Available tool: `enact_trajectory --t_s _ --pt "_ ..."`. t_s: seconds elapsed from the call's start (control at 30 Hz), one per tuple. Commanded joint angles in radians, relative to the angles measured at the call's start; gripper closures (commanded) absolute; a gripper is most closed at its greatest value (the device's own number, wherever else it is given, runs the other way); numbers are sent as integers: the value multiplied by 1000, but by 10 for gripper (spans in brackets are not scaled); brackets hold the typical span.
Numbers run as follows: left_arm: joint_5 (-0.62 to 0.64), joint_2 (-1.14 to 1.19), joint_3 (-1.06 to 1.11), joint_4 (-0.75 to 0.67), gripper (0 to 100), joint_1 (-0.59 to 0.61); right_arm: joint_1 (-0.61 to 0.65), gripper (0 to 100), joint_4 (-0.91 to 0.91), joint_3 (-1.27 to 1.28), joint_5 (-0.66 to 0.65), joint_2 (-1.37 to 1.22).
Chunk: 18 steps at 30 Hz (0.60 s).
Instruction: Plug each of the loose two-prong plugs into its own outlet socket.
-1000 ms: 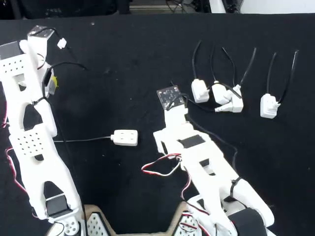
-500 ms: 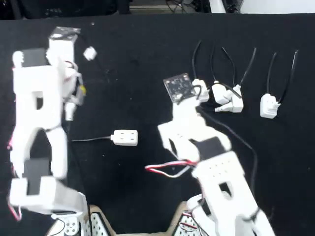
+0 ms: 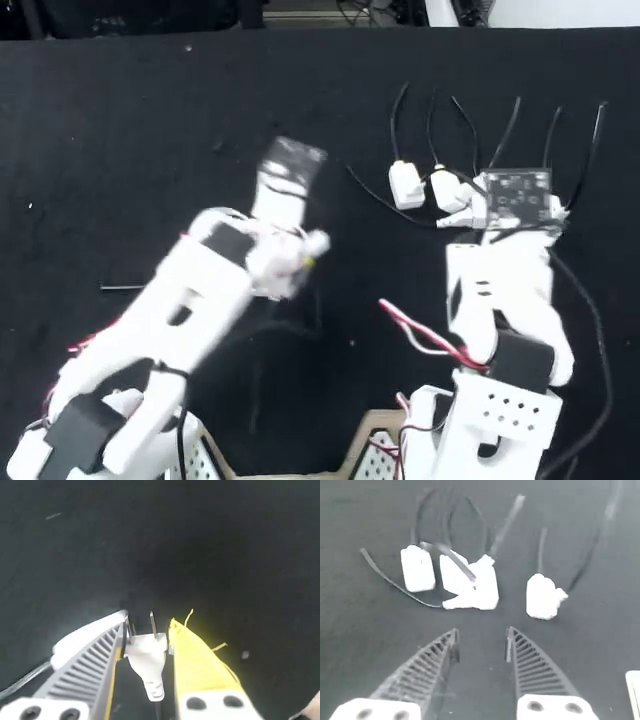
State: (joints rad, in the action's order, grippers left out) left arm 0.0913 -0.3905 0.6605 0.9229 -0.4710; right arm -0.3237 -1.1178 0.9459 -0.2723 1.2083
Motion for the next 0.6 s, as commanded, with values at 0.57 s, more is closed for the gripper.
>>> enact_trajectory --t_s 0.57 --pt "98 -253 91 -141 720 271 169 861 83 176 -23 24"
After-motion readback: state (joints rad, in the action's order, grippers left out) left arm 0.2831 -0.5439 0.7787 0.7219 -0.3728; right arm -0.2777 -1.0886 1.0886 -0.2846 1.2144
